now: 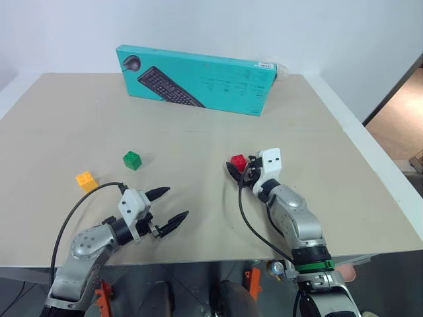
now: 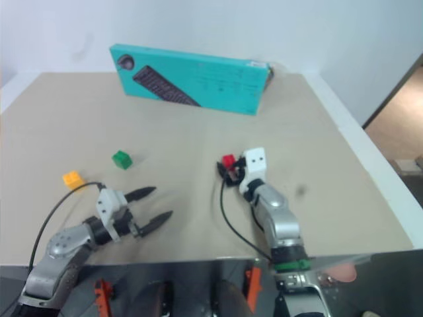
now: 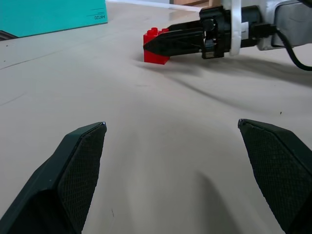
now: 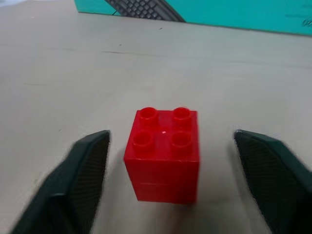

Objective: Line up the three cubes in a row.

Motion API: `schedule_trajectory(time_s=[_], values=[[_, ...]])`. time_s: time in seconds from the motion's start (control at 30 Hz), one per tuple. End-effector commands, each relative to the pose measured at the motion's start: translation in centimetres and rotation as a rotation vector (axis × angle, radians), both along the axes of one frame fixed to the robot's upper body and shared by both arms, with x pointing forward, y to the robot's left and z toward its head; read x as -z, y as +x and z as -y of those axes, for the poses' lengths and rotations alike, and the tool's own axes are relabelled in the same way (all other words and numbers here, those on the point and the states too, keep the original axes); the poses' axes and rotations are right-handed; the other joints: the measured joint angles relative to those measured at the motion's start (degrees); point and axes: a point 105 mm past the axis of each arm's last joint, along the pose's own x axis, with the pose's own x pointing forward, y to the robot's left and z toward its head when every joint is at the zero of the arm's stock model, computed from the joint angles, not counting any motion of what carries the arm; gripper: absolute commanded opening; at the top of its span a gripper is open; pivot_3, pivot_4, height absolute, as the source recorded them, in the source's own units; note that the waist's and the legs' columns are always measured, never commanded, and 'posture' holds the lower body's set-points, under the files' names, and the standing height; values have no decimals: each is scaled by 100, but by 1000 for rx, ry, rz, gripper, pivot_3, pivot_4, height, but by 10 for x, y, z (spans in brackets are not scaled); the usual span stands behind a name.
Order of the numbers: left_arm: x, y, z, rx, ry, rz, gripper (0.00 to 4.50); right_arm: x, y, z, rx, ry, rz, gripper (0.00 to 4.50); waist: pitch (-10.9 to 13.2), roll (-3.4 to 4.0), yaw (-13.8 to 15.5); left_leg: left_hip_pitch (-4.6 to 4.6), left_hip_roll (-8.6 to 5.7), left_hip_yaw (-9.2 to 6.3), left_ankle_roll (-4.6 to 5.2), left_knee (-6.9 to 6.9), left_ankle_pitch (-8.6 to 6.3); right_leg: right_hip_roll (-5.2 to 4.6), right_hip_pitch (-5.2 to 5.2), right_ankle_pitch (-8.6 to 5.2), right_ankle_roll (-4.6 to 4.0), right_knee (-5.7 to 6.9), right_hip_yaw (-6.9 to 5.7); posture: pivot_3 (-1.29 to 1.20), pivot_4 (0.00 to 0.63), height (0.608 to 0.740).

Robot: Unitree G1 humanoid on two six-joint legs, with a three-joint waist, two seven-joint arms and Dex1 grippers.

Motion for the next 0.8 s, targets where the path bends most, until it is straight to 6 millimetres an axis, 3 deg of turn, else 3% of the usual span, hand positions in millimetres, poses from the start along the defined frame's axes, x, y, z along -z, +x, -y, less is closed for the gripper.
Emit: schedule_trajectory(time_s=[0.03, 0.17, 0.27, 0.43, 0.57, 0.8], values=[[-11, -3, 3, 9, -4, 54, 4500, -15, 5, 3, 17, 21, 45, 2662, 0, 0, 0, 0, -1, 0, 0, 0, 0, -1, 0, 0, 0, 0, 0, 0, 150, 740], [-10, -3, 3, 6, -5, 52, 4500, -16, 5, 5, 19, 7, 52, 1313, 0, 0, 0, 0, -1, 3, 0, 1, 0, -2, 0, 1, 1, 0, 2, 0, 150, 740], [-10, -3, 3, 4, -6, 50, 4500, -20, 1, 2, -27, -19, 67, 1269, 0, 0, 0, 1, -1, 3, 0, 0, 0, -1, 0, 1, 1, 0, 2, 0, 150, 740], [-10, -3, 2, 12, -8, 42, 4500, -42, -26, -32, -450, -127, 147, 1269, 2, 3, 1, 0, -1, 8, 0, 0, 0, -2, -3, 0, 1, -1, 4, 0, 150, 740], [-7, -5, 1, 39, 5, 23, 4500, -47, -49, -53, -825, -244, 147, 1269, 5, 7, -10, 6, 5, 17, 1, 0, 0, 7, -3, 2, -3, 0, 6, 0, 150, 740], [-9, -5, 1, 47, 5, 21, 4500, -44, -45, -66, -1087, -338, 122, 1269, 5, 7, -1, 13, 10, 31, 0, 0, 0, 25, 1, 6, -21, 0, -1, 0, 150, 740]])
